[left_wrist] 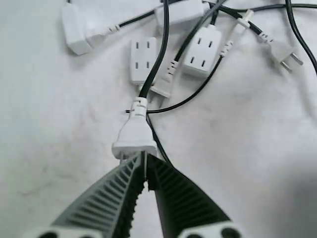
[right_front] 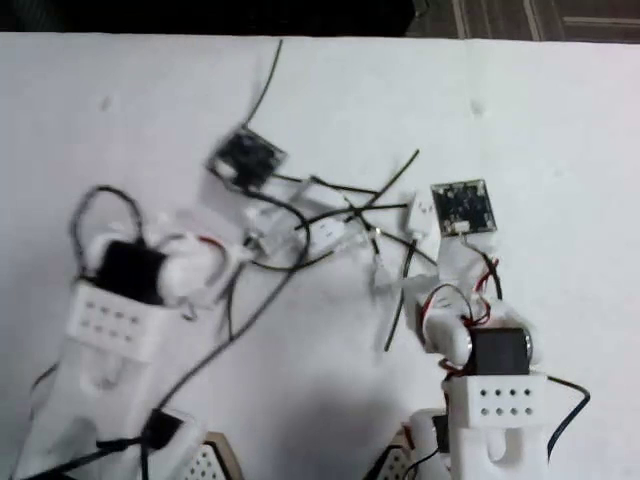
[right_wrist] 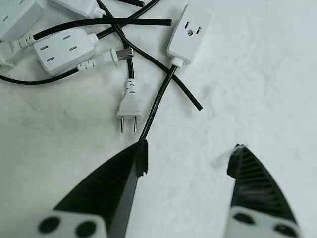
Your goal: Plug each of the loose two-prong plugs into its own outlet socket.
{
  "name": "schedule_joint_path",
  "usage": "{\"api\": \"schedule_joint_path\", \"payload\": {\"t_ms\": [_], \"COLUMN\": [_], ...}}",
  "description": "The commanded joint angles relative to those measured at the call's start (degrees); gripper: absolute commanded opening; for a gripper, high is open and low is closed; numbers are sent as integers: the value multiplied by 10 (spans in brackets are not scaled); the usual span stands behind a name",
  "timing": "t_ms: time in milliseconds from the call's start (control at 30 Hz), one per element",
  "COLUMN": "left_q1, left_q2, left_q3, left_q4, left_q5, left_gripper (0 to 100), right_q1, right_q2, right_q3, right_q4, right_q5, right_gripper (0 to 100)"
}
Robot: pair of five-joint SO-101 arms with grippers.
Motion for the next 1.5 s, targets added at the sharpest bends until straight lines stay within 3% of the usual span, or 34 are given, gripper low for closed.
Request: {"api": "schedule_joint_path", "payload": {"t_ms": [0, 133, 400, 533, 733, 900, 1100, 1467], "left_q1": [52, 69, 38, -66, -262, -392, -482, -507], "left_q2": [-22, -23, -24, -24, -24, -24, -24, -24], "left_q3": [57, 43, -62, -100, -68, 25, 159, 324], "left_q4": [-41, -6, 77, 112, 120, 40, -62, -197], "left_q5": [38, 127, 124, 121, 43, 18, 4, 4], "left_gripper": [133, 343, 313, 280, 271, 271, 271, 271], "right_q1": [5, 4, 0, -57, -221, -328, -407, -422], "right_q2": [-11, -10, -5, -4, 50, 197, 356, 546], "right_q3": [-20, -20, -19, -24, -72, -149, -215, -223], "right_q4": [-9, -9, -6, 16, 64, 65, 26, -137], "right_q5": [1, -2, -5, -28, -80, -163, -224, -229], "right_gripper": [259, 260, 260, 258, 258, 258, 258, 258]}}
